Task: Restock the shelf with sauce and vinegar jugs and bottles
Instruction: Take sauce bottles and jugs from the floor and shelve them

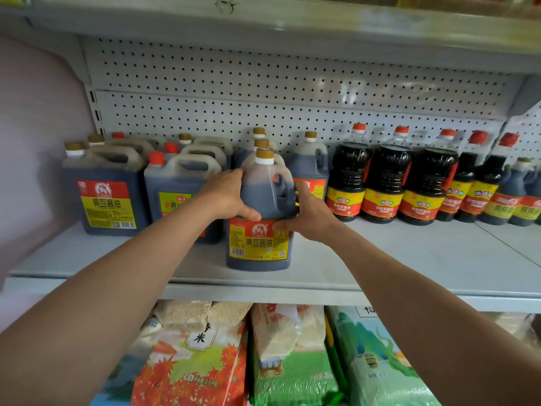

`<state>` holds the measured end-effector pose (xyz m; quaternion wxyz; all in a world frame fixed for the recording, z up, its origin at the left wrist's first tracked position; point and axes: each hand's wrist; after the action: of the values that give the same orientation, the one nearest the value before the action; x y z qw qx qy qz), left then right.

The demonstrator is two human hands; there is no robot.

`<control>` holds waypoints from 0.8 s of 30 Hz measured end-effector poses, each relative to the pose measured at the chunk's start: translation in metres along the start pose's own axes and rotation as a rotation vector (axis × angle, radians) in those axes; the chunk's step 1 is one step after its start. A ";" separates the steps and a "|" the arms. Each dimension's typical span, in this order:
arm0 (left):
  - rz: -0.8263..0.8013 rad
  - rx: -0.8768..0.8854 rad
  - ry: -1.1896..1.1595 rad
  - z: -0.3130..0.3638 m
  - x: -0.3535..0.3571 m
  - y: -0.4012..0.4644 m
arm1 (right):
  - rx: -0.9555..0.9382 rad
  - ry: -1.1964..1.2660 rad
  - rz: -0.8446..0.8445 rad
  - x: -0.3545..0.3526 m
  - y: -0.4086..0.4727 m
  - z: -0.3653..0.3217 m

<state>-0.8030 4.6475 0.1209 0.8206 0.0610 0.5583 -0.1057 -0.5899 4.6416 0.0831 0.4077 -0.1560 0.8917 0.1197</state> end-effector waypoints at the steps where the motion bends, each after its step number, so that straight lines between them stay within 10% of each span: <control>1: 0.006 -0.021 0.061 0.003 -0.002 0.001 | 0.001 0.006 -0.002 0.000 0.003 0.001; 24: 0.039 -0.104 0.298 -0.003 -0.017 0.053 | 0.020 0.023 0.006 0.001 0.066 0.018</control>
<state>-0.7987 4.7012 0.1347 0.7328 0.0442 0.6772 -0.0502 -0.6026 4.7081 0.0767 0.3984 -0.1506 0.8980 0.1101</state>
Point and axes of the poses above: each hand's wrist, its own y-axis towards the middle knuckle, its own x-axis out of the palm, z = x × y, and after that the axes turned 15 degrees about -z, right-handed
